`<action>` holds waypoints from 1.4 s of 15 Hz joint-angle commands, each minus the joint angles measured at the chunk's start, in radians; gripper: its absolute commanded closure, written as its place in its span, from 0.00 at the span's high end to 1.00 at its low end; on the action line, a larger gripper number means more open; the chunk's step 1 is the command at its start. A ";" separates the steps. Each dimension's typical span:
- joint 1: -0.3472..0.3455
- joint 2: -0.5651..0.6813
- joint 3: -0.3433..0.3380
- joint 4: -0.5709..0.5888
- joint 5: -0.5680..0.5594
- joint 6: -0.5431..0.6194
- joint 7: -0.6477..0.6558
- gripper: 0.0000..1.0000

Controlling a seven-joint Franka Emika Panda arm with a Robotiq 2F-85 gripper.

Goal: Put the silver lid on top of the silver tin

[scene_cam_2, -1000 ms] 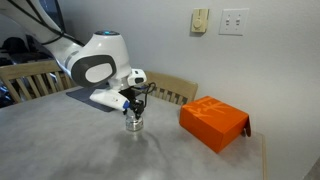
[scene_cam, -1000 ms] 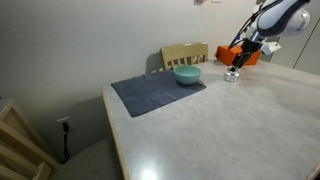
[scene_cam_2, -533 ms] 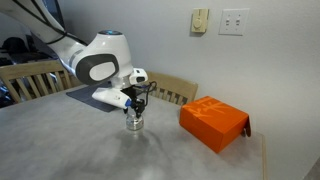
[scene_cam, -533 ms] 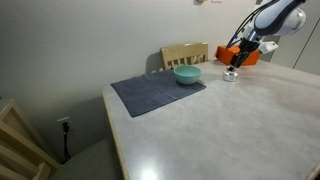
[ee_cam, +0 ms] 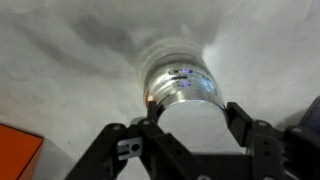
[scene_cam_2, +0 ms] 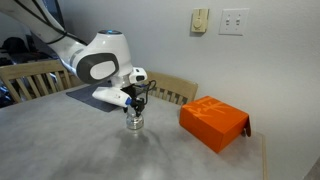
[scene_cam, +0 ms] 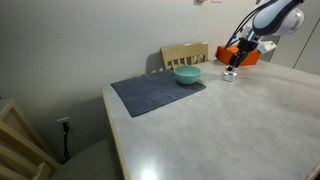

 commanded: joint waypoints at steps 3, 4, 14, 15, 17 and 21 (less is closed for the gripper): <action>0.011 -0.004 -0.022 0.012 -0.023 -0.023 0.010 0.44; 0.009 -0.005 -0.021 0.012 -0.021 -0.023 0.009 0.44; 0.012 0.043 -0.024 0.072 -0.021 -0.079 0.007 0.44; 0.013 0.051 -0.024 0.081 -0.021 -0.086 0.008 0.44; 0.013 0.067 -0.023 0.096 -0.020 -0.098 0.006 0.44; 0.012 0.085 -0.020 0.121 -0.017 -0.120 0.002 0.44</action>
